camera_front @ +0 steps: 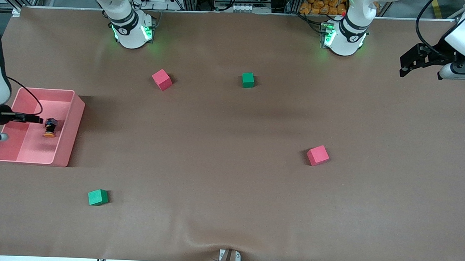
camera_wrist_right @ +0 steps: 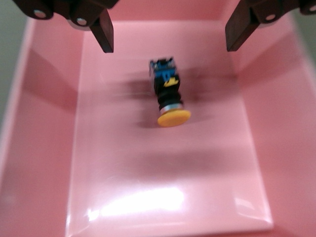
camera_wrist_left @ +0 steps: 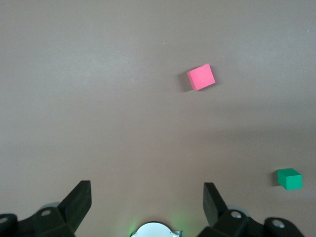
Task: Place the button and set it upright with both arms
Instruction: 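Lower the right gripper into the tray and grasp the yellow button, then lift the yellow button out of the pink tray with the right gripper, then carry the button to mid-table with the right gripper while the left gripper approaches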
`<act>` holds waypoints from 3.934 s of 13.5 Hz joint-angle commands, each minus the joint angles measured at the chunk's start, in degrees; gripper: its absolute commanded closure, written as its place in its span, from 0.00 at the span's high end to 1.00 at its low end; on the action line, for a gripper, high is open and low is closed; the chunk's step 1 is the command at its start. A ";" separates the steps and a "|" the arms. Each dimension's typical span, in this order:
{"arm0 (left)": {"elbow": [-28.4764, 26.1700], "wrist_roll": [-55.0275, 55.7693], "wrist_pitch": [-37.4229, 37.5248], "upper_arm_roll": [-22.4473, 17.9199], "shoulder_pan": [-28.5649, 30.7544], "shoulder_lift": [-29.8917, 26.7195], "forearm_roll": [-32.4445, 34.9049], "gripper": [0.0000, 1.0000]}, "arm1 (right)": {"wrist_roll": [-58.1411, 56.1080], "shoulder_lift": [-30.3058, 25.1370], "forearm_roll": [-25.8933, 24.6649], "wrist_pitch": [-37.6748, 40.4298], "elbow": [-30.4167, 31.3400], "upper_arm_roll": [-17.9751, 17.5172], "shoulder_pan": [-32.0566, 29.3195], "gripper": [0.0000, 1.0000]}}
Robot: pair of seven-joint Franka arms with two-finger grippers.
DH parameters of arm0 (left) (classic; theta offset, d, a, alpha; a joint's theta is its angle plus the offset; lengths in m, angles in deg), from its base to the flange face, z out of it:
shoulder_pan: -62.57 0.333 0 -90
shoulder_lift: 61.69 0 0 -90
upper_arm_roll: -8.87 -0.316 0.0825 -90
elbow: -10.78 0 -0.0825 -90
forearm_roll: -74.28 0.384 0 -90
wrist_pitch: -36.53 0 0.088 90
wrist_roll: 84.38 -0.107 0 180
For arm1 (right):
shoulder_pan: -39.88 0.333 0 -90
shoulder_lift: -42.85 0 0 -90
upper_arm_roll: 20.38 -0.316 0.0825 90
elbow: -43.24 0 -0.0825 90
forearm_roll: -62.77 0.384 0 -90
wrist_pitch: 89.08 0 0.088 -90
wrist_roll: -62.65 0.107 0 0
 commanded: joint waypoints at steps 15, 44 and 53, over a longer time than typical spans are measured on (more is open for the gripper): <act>1.65 -0.66 0.00 -0.35 0.86 0.28 -0.06 1.00 | -5.55 8.10 2.22 6.09 -11.45 -1.60 -0.45 0.00; 2.45 -1.27 1.40 1.06 4.56 1.77 -0.67 1.00 | 52.18 20.74 11.80 -11.76 -26.61 -1.69 67.67 0.00; 3.24 -1.28 1.50 1.67 -2.30 13.26 -7.41 1.00 | 55.62 20.84 12.24 -6.80 -29.49 -1.60 67.41 1.00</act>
